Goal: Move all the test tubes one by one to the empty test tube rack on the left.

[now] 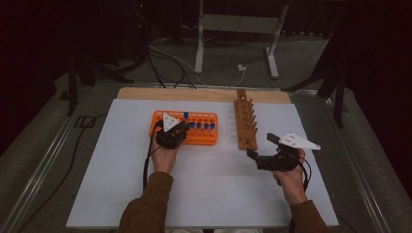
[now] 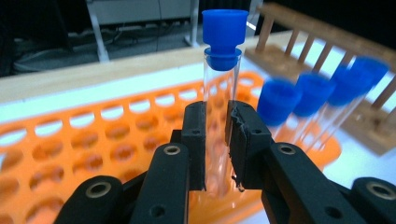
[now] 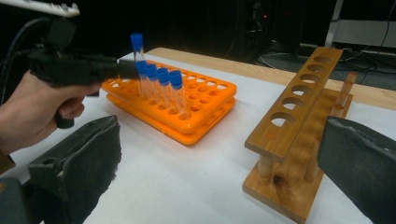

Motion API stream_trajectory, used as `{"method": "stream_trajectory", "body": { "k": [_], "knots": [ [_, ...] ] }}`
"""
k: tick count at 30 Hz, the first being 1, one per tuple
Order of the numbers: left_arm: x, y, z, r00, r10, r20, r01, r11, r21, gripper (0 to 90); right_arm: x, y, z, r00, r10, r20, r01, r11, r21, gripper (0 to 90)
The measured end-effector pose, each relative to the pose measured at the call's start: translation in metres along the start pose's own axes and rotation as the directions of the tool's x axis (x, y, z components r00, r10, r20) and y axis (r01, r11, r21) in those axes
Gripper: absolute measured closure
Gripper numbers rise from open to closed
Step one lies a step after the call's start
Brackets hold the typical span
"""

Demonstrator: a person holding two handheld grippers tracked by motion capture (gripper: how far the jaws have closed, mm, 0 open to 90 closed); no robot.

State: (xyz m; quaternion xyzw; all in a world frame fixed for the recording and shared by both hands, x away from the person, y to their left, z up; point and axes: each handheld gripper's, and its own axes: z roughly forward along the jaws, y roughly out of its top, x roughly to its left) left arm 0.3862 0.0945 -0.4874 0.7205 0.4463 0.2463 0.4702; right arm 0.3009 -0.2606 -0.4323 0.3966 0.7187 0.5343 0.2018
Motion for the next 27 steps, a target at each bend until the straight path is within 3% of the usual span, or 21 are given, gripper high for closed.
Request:
{"method": "stream_trajectory", "body": {
  "k": [5, 11, 19, 23, 24, 25, 27],
  "knots": [
    [0.002, -0.009, 0.001, 0.9999, -0.01, 0.008, 0.01, 0.9996, 0.025, 78.6, 0.0, -0.001, 0.0, 1.0, -0.001, 0.0, 0.001, 1.0, 0.002, 0.1],
    [-0.001, -0.013, 0.003, 0.9992, 0.038, 0.008, -0.039, 0.9959, 0.082, 78.8, 0.001, -0.003, 0.002, 1.0, -0.003, -0.002, 0.003, 1.0, 0.013, 0.2],
    [-0.002, -0.012, 0.004, 0.9994, 0.034, 0.008, -0.035, 0.9947, 0.097, 78.2, 0.002, -0.005, 0.003, 1.0, -0.001, -0.003, 0.001, 1.0, 0.02, 0.2],
    [-0.001, -0.012, 0.003, 0.999, -0.023, 0.038, 0.019, 0.9948, 0.1, 72.5, 0.003, -0.006, 0.003, 1.0, 0.001, -0.005, -0.001, 1.0, 0.023, 0.2],
    [0.001, -0.012, 0.002, 0.998, -0.054, 0.033, 0.05, 0.9941, 0.096, 66.8, 0.002, -0.006, 0.002, 1.0, 0.002, -0.004, -0.002, 1.0, 0.023, 0.2],
    [0.004, -0.013, -0.001, 0.9944, -0.091, 0.053, 0.086, 0.9921, 0.092, 57.6, 0.002, -0.006, 0.001, 1.0, 0.006, -0.007, -0.006, 1.0, 0.022, 0.2],
    [0.01, -0.015, -0.007, 0.9899, -0.127, 0.062, 0.122, 0.9893, 0.08, 52.7, 0.002, -0.006, 0.0, 0.9998, 0.015, -0.017, -0.014, 1.0, 0.019, 0.2]
  ]
}}
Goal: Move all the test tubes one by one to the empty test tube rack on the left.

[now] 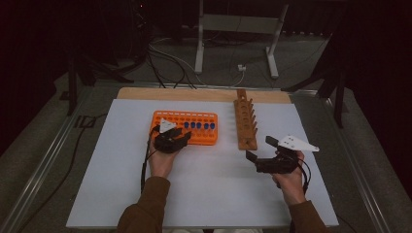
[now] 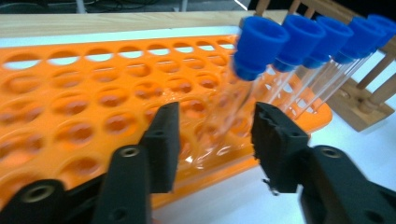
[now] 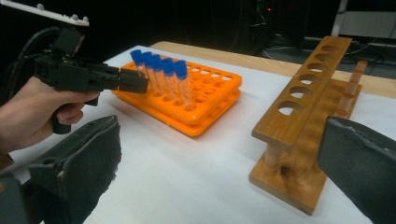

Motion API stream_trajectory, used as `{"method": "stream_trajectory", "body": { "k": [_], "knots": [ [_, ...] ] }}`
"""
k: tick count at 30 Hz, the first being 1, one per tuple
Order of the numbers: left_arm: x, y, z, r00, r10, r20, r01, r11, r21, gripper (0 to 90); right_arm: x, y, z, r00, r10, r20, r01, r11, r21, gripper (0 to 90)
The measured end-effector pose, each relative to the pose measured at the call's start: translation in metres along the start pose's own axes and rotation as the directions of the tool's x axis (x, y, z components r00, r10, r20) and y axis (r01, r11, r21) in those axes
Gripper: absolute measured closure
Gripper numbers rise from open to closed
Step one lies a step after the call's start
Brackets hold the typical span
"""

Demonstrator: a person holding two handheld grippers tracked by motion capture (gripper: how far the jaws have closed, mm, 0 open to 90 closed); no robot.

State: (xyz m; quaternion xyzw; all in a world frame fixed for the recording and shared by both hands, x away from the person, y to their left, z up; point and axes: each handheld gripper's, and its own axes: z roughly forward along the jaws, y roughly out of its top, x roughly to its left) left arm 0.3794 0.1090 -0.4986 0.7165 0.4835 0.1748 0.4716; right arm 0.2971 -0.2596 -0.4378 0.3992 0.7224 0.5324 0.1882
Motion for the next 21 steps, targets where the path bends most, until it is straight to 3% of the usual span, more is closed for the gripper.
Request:
{"method": "stream_trajectory", "body": {
  "k": [2, 4, 10, 13, 16, 19, 21],
  "knots": [
    [0.005, -0.002, -0.009, 0.9995, -0.018, 0.025, 0.018, 0.9997, -0.015, 50.8, 0.001, 0.0, -0.001, 1.0, -0.005, 0.0, 0.005, 1.0, -0.003, 0.1],
    [0.008, -0.002, -0.021, 0.9994, -0.027, 0.02, 0.028, 0.9992, -0.027, 41.1, 0.001, -0.001, -0.003, 1.0, -0.007, -0.004, 0.007, 1.0, -0.003, 0.2],
    [0.015, 0.005, -0.069, 0.9992, 0.01, 0.038, -0.006, 0.9952, -0.097, 22.0, 0.002, -0.005, -0.008, 1.0, -0.002, -0.005, 0.002, 1.0, -0.008, 0.1],
    [0.018, 0.004, -0.096, 0.9986, 0.048, 0.021, -0.045, 0.9895, -0.138, 15.3, 0.001, -0.007, -0.01, 1.0, -0.002, -0.004, 0.002, 1.0, -0.016, 0.1],
    [0.019, -0.001, -0.118, 0.9961, 0.089, -0.001, -0.088, 0.9848, -0.15, 3.1, 0.0, -0.01, -0.011, 1.0, 0.005, -0.001, -0.005, 1.0, -0.023, 0.2],
    [0.021, -0.01, -0.136, 0.9929, 0.115, -0.03, -0.118, 0.9736, -0.195, 1.0, 0.0, -0.014, -0.012, 0.9999, 0.01, 0.01, -0.01, 0.999, -0.041, 0.2],
    [0.026, -0.018, -0.146, 0.9924, 0.11, -0.054, -0.119, 0.9705, -0.21, 0.9, 0.002, -0.016, -0.013, 0.9999, 0.01, 0.011, -0.01, 0.999, -0.051, 0.2]
  ]
}}
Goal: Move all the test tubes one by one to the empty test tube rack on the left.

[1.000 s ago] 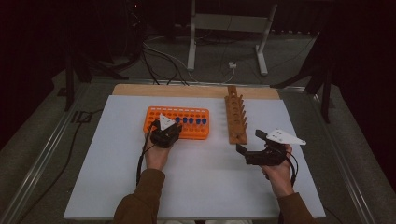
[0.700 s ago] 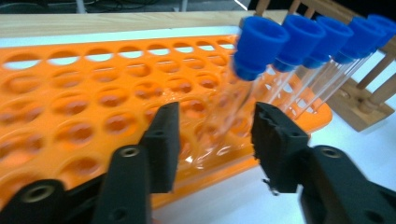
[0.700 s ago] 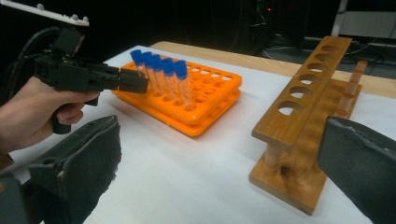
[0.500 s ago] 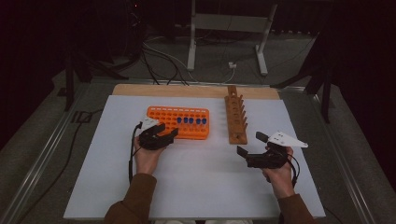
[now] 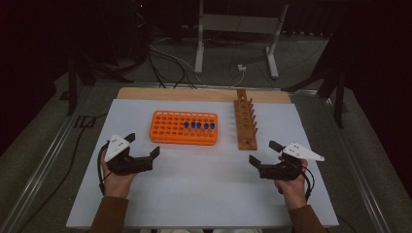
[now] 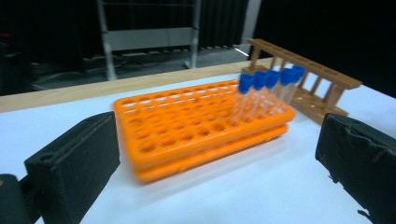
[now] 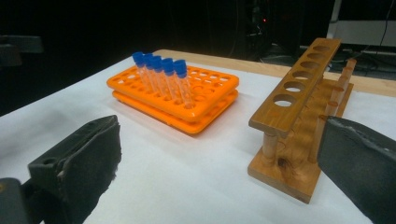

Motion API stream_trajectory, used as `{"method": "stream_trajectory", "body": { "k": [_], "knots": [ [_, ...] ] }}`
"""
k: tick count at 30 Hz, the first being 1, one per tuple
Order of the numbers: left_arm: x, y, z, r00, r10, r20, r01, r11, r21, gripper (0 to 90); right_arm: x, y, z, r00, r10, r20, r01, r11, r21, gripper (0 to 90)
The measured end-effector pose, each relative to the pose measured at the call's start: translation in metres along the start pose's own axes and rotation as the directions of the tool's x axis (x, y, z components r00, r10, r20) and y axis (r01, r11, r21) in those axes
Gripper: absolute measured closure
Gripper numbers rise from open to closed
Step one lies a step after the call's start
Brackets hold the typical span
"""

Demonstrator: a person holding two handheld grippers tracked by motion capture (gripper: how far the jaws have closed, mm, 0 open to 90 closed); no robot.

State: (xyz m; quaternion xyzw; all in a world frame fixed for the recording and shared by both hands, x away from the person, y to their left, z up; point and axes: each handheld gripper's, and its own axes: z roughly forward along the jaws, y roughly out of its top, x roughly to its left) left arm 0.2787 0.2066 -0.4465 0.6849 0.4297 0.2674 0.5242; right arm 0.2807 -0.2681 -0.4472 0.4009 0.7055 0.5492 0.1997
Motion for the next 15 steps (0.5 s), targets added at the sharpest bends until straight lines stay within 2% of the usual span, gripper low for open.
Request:
{"method": "stream_trajectory", "body": {
  "k": [2, 5, 9, 13, 15],
  "knots": [
    [0.006, -0.007, -0.011, 0.9995, -0.016, -0.027, 0.015, 0.9998, -0.013, 0.9, 0.001, -0.001, -0.002, 1.0, -0.009, -0.002, 0.009, 1.0, -0.004, 0.2],
    [0.01, -0.013, -0.023, 0.999, -0.025, -0.037, 0.024, 0.9992, -0.033, 0.9, 0.0, -0.004, -0.004, 0.9998, -0.019, 0.005, 0.019, 1.0, -0.005, 0.1],
    [0.01, -0.013, -0.035, 0.9989, 0.005, -0.047, -0.007, 0.9983, -0.057, 0.8, -0.002, -0.006, -0.008, 0.9994, -0.026, 0.021, 0.026, 1.0, -0.004, 0.1],
    [0.009, -0.013, -0.045, 0.9982, 0.02, -0.057, -0.024, 0.9971, -0.073, 0.9, -0.003, -0.011, -0.014, 0.9979, -0.05, 0.04, 0.051, 0.999, -0.003, 0.1],
    [0.007, -0.014, -0.05, 0.9976, 0.023, -0.065, -0.028, 0.9965, -0.078, 0.8, -0.004, -0.016, -0.017, 0.9961, -0.062, 0.064, 0.062, 0.998, -0.001, 0.1]
  ]
}}
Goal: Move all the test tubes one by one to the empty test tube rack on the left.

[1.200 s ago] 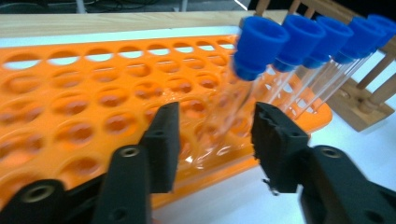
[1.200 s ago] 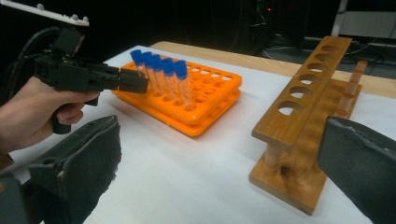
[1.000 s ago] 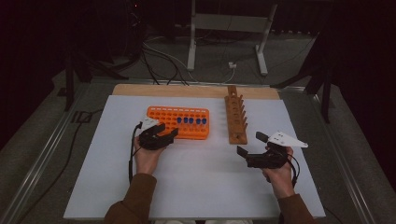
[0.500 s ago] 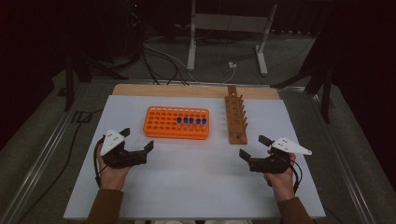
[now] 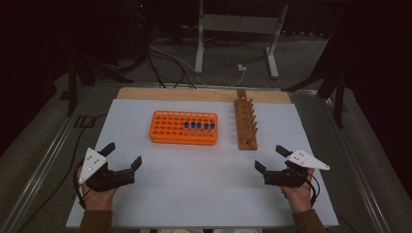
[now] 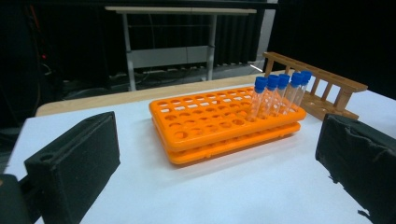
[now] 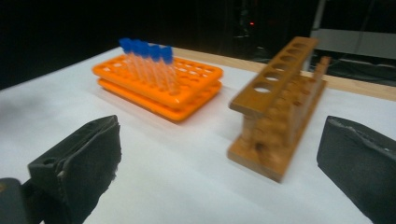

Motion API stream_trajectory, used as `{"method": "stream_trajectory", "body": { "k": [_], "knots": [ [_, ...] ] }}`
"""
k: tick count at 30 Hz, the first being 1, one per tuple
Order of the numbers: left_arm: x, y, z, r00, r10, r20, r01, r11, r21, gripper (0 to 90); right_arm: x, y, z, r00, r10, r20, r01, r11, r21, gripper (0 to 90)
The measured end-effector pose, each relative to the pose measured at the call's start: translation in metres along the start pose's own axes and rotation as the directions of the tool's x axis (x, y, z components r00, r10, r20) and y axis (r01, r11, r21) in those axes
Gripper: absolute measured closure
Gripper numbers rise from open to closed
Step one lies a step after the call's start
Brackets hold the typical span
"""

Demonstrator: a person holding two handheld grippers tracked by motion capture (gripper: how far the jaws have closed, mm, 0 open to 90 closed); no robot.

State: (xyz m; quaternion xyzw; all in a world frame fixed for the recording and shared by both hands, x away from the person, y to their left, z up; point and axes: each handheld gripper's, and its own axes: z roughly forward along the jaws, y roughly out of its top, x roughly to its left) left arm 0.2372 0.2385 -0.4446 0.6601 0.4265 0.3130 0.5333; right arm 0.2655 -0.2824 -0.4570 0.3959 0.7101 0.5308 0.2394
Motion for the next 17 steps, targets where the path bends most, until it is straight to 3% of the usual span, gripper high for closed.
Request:
{"method": "stream_trajectory", "body": {
  "k": [4, 9, 17],
  "knots": [
    [0.0, -0.006, -0.004, 0.9998, 0.015, -0.016, -0.015, 0.9996, 0.023, 0.8, -0.005, -0.005, -0.006, 0.9996, 0.027, 0.012, -0.027, 1.0, -0.011, 0.1],
    [0.007, -0.011, -0.008, 0.9994, -0.014, -0.03, 0.015, 0.9997, 0.022, 0.9, -0.013, -0.009, -0.015, 0.9978, 0.06, 0.028, -0.059, 0.998, -0.028, 0.1],
    [0.013, -0.019, -0.007, 0.9984, -0.021, -0.053, 0.023, 0.9991, 0.036, 0.9, -0.015, -0.012, -0.014, 0.9971, 0.07, 0.03, -0.07, 0.997, -0.018, 0.1]
  ]
}}
